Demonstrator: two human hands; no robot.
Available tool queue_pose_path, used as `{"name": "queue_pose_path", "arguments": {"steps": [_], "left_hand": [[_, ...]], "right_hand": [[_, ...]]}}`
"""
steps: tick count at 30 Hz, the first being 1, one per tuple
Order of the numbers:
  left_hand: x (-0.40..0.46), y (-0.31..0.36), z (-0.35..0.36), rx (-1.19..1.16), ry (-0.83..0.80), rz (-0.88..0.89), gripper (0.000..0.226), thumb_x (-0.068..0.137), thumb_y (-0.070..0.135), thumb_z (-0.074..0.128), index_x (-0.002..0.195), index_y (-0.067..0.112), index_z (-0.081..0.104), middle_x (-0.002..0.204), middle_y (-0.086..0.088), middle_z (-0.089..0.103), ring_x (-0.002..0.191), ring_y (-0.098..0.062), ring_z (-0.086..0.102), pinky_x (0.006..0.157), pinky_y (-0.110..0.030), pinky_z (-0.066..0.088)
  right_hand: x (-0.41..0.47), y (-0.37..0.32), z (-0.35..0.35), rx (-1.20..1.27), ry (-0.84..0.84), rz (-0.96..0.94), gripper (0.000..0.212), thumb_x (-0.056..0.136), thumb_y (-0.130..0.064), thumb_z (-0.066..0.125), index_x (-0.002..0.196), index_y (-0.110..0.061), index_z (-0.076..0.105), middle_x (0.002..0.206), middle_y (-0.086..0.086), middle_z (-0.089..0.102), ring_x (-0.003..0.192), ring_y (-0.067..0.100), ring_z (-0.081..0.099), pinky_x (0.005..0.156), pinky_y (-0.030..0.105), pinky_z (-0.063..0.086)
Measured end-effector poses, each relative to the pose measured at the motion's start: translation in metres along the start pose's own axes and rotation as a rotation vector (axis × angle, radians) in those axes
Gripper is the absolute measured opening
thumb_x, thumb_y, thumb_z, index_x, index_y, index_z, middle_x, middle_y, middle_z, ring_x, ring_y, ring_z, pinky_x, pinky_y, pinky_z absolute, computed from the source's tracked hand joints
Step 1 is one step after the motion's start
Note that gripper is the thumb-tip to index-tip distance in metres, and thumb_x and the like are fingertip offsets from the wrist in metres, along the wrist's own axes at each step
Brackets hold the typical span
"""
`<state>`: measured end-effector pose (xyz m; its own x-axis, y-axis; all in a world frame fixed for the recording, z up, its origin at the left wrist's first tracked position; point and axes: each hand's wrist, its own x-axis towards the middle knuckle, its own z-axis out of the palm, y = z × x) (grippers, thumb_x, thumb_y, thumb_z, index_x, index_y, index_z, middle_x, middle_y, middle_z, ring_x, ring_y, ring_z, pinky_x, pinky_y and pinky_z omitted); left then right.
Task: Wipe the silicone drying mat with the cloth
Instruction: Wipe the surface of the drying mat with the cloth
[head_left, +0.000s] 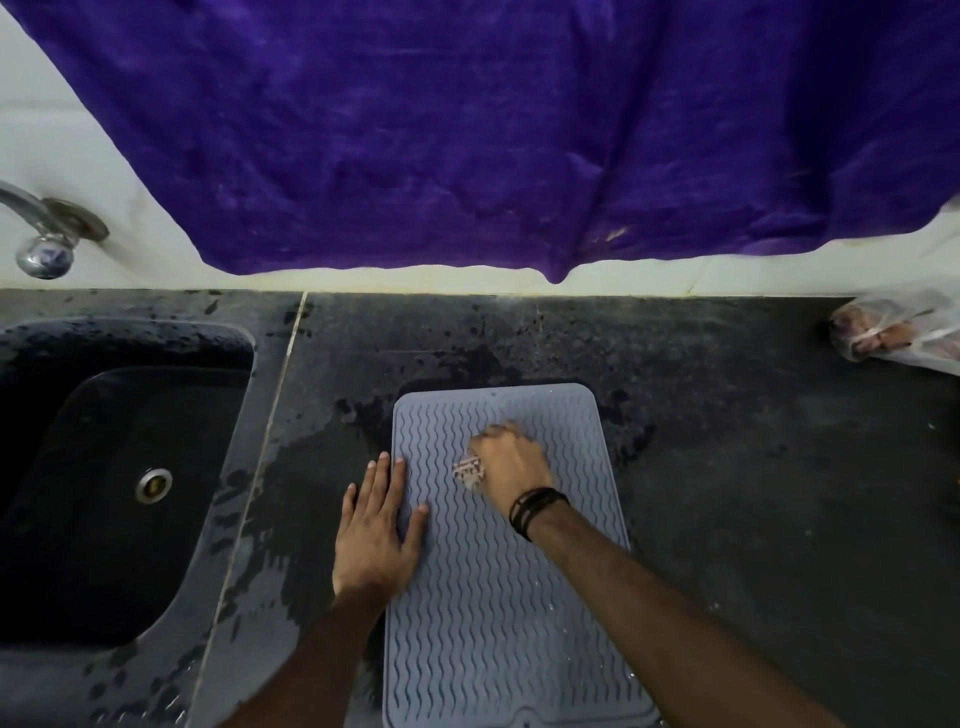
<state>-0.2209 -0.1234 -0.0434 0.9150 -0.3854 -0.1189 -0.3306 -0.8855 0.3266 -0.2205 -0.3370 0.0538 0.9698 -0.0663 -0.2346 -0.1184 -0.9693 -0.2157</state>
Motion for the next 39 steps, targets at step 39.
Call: {"name": "queue_pose_path", "arguments": {"steps": [39], "left_hand": [[0.058, 0.001, -0.016, 0.018, -0.051, 0.055, 0.078, 0.094, 0.067, 0.004, 0.158, 0.025, -0.011, 0.166, 0.005, -0.014, 0.151, -0.01, -0.019, 0.124, -0.038, -0.012]], "right_hand": [[-0.024, -0.008, 0.012, 0.012, -0.05, 0.049, 0.03, 0.082, -0.021, 0.067, 0.112, -0.016, 0.066, 0.116, 0.007, 0.062, 0.114, 0.026, 0.052, 0.091, 0.04, 0.051]]}}
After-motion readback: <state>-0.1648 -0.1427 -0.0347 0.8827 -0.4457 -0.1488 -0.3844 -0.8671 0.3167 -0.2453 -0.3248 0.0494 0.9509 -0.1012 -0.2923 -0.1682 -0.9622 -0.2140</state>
